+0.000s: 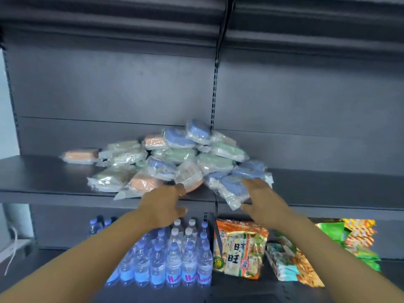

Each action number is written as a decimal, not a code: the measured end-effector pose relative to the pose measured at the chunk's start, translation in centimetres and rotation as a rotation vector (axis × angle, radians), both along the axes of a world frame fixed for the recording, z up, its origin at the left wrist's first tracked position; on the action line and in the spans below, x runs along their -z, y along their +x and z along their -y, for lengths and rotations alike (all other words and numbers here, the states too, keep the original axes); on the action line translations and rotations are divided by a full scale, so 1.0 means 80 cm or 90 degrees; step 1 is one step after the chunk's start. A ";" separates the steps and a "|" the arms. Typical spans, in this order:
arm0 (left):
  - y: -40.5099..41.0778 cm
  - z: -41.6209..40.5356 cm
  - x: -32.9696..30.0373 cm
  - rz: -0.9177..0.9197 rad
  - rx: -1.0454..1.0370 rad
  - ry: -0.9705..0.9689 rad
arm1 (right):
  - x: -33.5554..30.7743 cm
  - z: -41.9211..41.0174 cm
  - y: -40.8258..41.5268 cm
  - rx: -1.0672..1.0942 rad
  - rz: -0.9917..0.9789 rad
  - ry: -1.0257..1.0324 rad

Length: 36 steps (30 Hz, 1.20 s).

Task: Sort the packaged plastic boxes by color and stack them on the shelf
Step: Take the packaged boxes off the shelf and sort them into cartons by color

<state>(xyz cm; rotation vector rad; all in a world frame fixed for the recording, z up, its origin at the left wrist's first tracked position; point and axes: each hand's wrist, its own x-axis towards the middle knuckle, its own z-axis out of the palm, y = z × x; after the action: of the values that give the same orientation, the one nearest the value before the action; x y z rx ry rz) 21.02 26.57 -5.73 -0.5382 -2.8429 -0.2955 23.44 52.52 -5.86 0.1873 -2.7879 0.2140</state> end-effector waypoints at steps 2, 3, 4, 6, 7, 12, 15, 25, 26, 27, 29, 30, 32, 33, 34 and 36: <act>-0.015 -0.008 -0.013 -0.030 -0.015 0.020 | -0.016 -0.016 -0.027 -0.013 -0.018 0.001; -0.025 -0.015 -0.021 -0.056 -0.017 0.027 | -0.025 -0.025 -0.043 -0.013 -0.025 -0.005; -0.033 -0.022 -0.028 -0.079 -0.013 0.031 | -0.034 -0.031 -0.057 -0.011 -0.029 -0.019; -0.051 -0.035 -0.043 -0.104 -0.005 0.042 | -0.049 -0.042 -0.086 -0.009 -0.033 -0.056; -0.060 -0.041 -0.049 -0.115 0.000 0.041 | -0.056 -0.045 -0.098 -0.010 -0.038 -0.072; -0.120 -0.069 -0.076 -0.127 0.002 0.015 | -0.082 -0.056 -0.162 -0.015 -0.007 -0.128; -0.167 -0.084 -0.082 -0.112 0.008 -0.010 | -0.087 -0.059 -0.205 -0.009 0.021 -0.154; -0.274 -0.113 -0.066 0.090 0.077 0.067 | -0.075 -0.065 -0.299 -0.017 0.037 -0.087; -0.279 -0.115 -0.063 0.084 0.079 0.053 | -0.074 -0.065 -0.300 -0.026 0.027 -0.086; -0.284 -0.117 -0.061 0.073 0.079 0.041 | -0.074 -0.064 -0.300 -0.030 0.015 -0.083; -0.290 -0.120 -0.060 0.068 0.073 0.065 | -0.074 -0.062 -0.297 -0.036 -0.022 -0.088; -0.291 -0.121 -0.060 0.079 0.071 0.091 | -0.073 -0.061 -0.296 -0.038 -0.041 -0.091; -0.290 -0.123 -0.063 0.100 0.074 0.128 | -0.074 -0.060 -0.290 -0.031 -0.089 -0.081; -0.289 -0.124 -0.065 0.106 0.078 0.134 | -0.075 -0.060 -0.286 -0.018 -0.112 -0.080; -0.287 -0.125 -0.067 0.109 0.082 0.135 | -0.077 -0.062 -0.282 -0.007 -0.137 -0.088; -0.283 -0.128 -0.070 0.115 0.085 0.136 | -0.082 -0.066 -0.272 0.013 -0.175 -0.109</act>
<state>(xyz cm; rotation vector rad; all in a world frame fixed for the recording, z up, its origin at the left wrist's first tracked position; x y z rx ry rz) -1.62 36.81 -0.09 -0.6890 -2.9002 -0.6966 1.69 57.83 0.72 0.1344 -2.4833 0.3899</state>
